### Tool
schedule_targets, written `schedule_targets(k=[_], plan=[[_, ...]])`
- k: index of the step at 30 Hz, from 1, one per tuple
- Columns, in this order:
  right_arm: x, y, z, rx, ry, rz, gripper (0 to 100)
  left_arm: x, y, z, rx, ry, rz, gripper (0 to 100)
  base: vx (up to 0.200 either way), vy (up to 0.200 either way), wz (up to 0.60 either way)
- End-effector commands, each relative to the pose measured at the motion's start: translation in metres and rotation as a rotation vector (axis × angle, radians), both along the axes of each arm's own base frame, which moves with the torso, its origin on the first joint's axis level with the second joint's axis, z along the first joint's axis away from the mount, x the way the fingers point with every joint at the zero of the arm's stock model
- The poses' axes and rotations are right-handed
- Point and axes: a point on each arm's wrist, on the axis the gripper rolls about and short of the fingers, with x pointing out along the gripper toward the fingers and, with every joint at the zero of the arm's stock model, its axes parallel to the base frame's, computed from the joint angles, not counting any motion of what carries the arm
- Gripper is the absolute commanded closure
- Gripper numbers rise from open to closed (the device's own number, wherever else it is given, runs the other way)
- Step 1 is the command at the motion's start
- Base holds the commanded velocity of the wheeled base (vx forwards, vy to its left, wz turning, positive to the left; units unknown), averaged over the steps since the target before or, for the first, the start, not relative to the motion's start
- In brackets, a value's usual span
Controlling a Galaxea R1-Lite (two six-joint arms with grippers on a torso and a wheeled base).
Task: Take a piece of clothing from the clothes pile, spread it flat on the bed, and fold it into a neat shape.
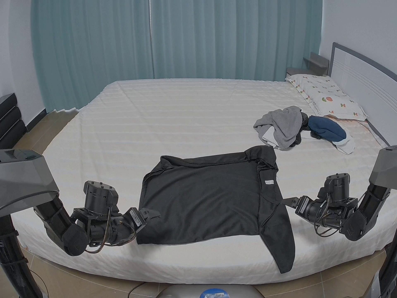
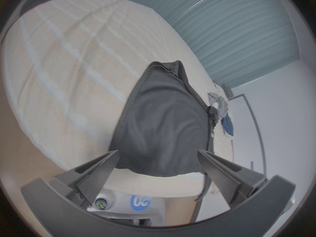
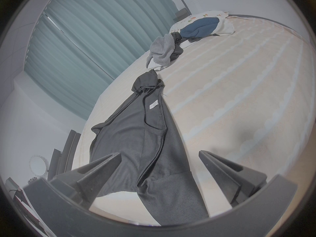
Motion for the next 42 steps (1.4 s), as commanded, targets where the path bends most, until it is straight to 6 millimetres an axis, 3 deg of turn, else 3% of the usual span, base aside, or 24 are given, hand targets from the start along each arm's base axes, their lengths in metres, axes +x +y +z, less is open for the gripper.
schedule_targets(k=[1,6,20,21,28,36,42], plan=[[-0.004,0.0,0.004,0.007,-0.006,0.005,0,-0.006,0.002,-0.02,0.072,0.058,-0.001,0,0.0,0.0,0.0],[-0.004,-0.001,0.002,0.006,-0.002,0.004,0,-0.002,0.0,-0.032,0.119,0.074,0.018,0,0.0,0.0,0.0],[-0.004,0.0,0.0,0.006,0.008,0.006,0,0.012,-0.013,-0.038,0.151,0.044,0.026,0,0.0,0.0,0.0],[-0.004,0.0,0.001,0.008,0.005,0.005,0,0.011,-0.014,-0.039,0.16,0.041,0.03,100,0.0,0.0,0.0],[0.0,0.009,-0.001,0.008,0.002,0.033,0,0.009,-0.013,-0.041,0.175,0.047,0.04,100,0.0,0.0,0.0],[0.027,0.042,-0.014,-0.001,-0.008,0.1,0,0.003,-0.003,-0.038,0.182,0.059,0.06,100,0.0,0.0,0.0],[0.044,0.05,-0.026,-0.008,0.022,0.108,0,0.002,0.001,-0.034,0.178,0.051,0.067,100,0.0,0.0,0.0]])
